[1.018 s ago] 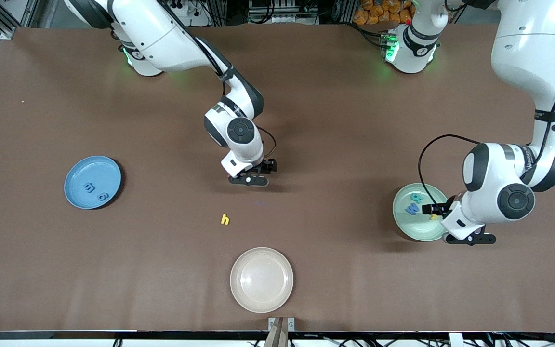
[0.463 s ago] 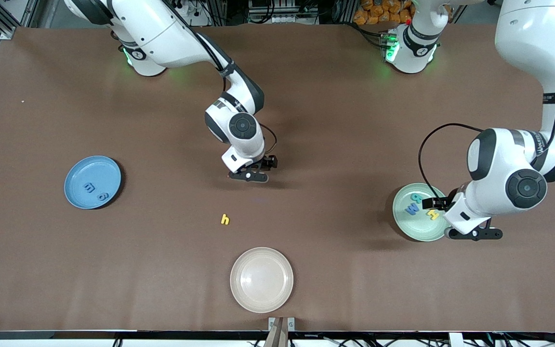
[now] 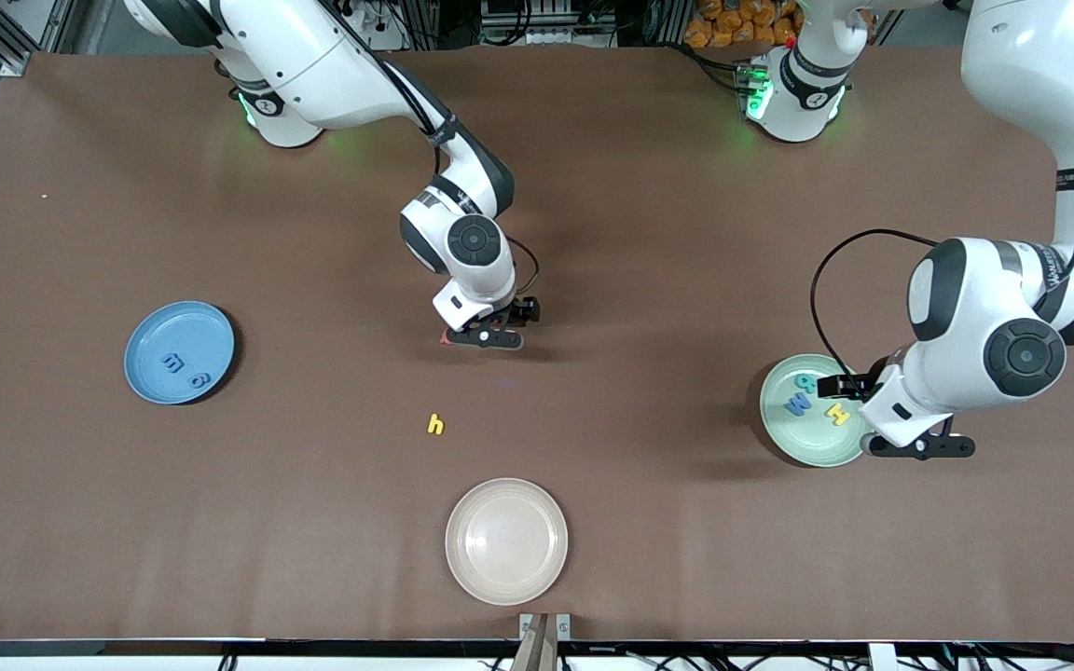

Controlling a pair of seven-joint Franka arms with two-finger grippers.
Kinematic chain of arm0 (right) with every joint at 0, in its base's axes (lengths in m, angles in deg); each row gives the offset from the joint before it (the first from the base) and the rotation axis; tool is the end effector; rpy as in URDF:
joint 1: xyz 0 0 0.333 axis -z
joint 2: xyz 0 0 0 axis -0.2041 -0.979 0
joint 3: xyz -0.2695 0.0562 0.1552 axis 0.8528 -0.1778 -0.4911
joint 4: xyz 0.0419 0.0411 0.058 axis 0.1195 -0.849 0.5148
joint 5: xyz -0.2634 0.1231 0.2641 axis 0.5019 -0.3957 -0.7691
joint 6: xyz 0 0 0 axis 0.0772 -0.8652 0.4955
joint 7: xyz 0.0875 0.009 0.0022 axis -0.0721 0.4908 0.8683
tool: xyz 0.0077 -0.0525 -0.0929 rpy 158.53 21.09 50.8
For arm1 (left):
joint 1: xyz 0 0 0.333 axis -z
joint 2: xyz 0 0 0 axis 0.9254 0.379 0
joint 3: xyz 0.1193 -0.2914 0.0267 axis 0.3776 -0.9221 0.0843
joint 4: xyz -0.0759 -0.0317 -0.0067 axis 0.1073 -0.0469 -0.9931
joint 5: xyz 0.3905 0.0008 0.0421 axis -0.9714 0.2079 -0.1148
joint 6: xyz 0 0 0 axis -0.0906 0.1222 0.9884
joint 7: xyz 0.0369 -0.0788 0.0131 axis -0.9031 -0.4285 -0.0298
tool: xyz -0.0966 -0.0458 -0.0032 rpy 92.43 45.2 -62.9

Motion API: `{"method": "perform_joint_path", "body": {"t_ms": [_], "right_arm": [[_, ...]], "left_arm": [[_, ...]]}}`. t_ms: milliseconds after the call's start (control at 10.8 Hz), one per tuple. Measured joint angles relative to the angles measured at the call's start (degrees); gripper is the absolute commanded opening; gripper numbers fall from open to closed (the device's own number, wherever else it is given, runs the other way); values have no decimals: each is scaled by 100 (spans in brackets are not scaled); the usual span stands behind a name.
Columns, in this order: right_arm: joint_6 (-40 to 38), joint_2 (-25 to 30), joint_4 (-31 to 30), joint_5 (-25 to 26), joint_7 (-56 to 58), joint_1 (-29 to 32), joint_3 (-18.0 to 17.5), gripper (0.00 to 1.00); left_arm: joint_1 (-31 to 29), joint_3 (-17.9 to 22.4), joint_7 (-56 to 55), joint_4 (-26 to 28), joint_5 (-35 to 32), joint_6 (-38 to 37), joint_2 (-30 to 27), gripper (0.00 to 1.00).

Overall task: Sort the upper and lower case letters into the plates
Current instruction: 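Grasp the pink w with the right gripper while the left gripper reaches Q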

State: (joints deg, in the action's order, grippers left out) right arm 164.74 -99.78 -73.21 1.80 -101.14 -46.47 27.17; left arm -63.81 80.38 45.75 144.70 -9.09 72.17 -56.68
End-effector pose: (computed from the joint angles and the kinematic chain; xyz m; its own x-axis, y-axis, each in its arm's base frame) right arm 0.4765 0.4462 0.1720 0.9919 -0.1121 -0.0593 -0.1125 -0.9936 -0.0033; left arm 0.6677 -0.0905 0.3481 0.9907 -0.0357 -0.1312 -0.0426 -0.9978 -0.0500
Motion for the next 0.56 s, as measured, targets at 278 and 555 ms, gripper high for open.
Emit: {"method": "perform_joint_path", "body": {"t_ms": [278, 555], "right_arm": [[-5, 57, -4, 0, -7, 0, -2, 0], [-7, 75, -21, 0, -17, 1, 7, 0]], "left_arm": [[313, -101, -405, -51, 192, 0, -125, 100], [938, -138, -1492, -180, 205, 0, -181, 100]]}}
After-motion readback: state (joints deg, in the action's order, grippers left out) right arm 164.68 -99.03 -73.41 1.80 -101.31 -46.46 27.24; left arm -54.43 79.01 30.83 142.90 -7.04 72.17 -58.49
